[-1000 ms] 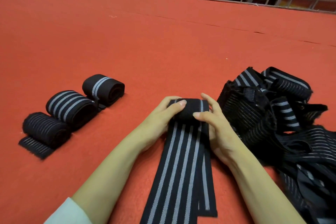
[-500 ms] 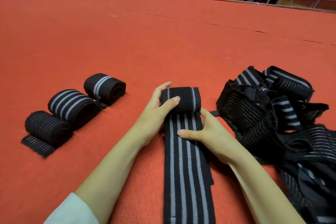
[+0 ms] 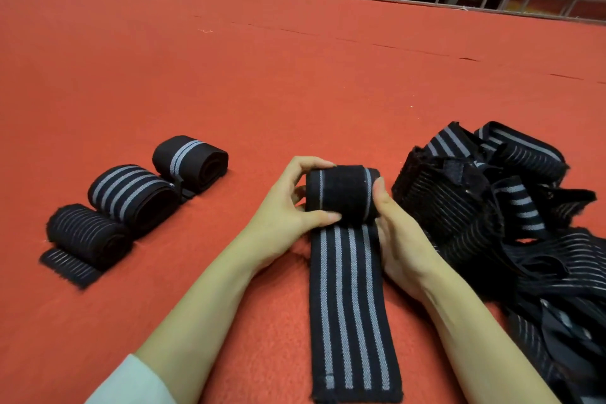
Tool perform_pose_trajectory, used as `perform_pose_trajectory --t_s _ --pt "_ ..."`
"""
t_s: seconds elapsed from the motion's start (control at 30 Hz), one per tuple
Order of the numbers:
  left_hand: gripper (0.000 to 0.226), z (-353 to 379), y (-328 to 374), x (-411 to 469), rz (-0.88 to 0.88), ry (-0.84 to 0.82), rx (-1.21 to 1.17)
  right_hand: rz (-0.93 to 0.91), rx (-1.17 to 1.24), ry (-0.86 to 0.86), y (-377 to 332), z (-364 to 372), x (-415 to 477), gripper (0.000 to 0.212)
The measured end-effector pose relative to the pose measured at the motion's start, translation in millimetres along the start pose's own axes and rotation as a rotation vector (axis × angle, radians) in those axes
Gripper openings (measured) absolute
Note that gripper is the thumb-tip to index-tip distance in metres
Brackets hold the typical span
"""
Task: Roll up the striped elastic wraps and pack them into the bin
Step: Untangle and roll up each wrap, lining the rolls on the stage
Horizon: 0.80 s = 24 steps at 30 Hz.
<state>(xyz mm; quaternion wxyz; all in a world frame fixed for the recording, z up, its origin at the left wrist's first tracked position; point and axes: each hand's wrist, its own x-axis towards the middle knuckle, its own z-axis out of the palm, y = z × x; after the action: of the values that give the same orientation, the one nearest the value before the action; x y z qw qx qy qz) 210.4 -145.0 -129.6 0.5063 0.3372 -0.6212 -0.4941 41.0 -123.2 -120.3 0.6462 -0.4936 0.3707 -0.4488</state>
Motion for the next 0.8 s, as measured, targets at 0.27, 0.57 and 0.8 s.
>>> perform_pose_trajectory --t_s 0.27,0.57,0.8 --pt "0.044 -6 8 -3 -0.236 -0.098 -0.117 -0.074 -0.043 0.194 7 0 8 0.056" --pt "0.045 -5 13 -2 -0.334 -0.045 -0.219 -0.077 -0.093 0.131 5 -4 3 0.051" --pt "0.047 -5 8 -5 -0.25 -0.16 -0.175 -0.104 -0.021 0.182 1 -6 2 0.042"
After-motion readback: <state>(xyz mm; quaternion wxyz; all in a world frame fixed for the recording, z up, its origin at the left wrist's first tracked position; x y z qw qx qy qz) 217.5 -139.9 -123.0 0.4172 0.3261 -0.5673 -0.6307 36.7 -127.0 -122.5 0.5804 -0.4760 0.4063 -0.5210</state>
